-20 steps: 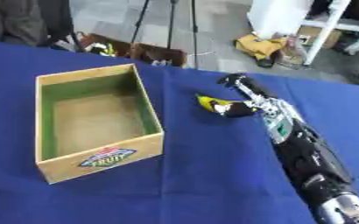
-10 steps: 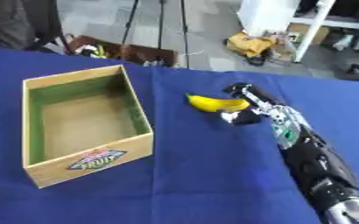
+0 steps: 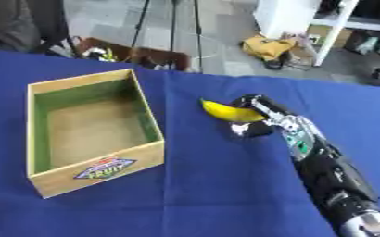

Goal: Pick up objects on the table and place them in the box.

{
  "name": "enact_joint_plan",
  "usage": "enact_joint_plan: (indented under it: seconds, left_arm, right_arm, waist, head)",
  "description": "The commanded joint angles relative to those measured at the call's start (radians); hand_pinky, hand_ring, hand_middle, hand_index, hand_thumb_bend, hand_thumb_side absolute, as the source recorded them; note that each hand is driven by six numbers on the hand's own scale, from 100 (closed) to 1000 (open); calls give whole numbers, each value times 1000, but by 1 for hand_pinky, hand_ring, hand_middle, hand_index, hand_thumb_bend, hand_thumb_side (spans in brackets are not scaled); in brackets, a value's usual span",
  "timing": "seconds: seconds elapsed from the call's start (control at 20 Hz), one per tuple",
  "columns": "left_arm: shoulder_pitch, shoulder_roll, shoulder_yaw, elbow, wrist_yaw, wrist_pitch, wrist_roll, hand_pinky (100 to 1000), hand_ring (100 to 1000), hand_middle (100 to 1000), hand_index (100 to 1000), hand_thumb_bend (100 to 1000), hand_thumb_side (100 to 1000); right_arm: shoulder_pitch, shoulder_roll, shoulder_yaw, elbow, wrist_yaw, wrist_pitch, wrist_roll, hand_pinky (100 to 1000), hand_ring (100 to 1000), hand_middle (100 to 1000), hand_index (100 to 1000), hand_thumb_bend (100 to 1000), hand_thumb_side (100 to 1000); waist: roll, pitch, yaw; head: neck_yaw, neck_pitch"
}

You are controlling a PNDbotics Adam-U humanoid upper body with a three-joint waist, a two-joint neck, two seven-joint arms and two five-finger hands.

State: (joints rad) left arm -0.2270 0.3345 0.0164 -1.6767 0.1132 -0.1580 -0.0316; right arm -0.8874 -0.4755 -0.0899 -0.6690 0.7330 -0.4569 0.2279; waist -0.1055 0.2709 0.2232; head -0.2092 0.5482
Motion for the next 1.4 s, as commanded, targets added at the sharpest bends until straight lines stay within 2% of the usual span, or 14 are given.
enact_joint_plan:
  seconds: [0.05,0.1,0.15,0.35,0.85,1.1,1.25,1.4]
  left_arm:
    - [-12,16,-1,-19,1,-1,-4,643,635,668,770,457,897]
    - [-12,16,-1,-20,1,-1,-4,643,635,668,770,457,897]
    - [-12,16,-1,-20,1,-1,-4,643,634,668,770,456,898]
    - [-12,16,-2,-20,1,-1,-4,643,634,668,770,455,899]
    - [-12,16,-2,-20,1,0,-3,643,634,667,770,452,901]
    - [-11,16,-2,-20,1,0,-3,643,633,666,770,451,902]
    - [-11,16,-3,-20,1,0,-3,643,633,666,770,450,903]
    - [-11,16,-3,-20,1,0,-3,643,633,665,770,449,904]
  right_arm:
    - [-19,-8,6,-16,16,-5,4,816,746,769,819,253,415]
    - [-19,-5,7,-16,19,-6,6,814,742,765,815,252,414]
    - [-18,-3,9,-15,23,-6,9,798,694,741,798,244,404]
    - [-17,2,12,-12,39,-5,18,784,656,726,777,231,387]
    - [-10,11,18,-7,79,-9,28,777,660,721,775,229,375]
    - [-8,14,18,-5,90,-8,26,763,620,702,764,202,346]
    - [-6,15,19,-4,96,-7,23,754,591,679,750,183,332]
    - [-5,16,18,-4,101,-4,17,738,535,611,699,145,300]
  waist:
    - [6,-16,1]
    - [6,-16,1]
    - [6,-16,0]
    - [6,-15,-1]
    - [5,-13,-2]
    - [4,-13,-2]
    - [4,-12,-4]
    - [4,-12,-6]
  head:
    - [-4,-13]
    - [-4,-14]
    - [-4,-15]
    - [-4,-16]
    - [-6,-18]
    - [-8,-21]
    - [-8,-22]
    - [-8,-22]
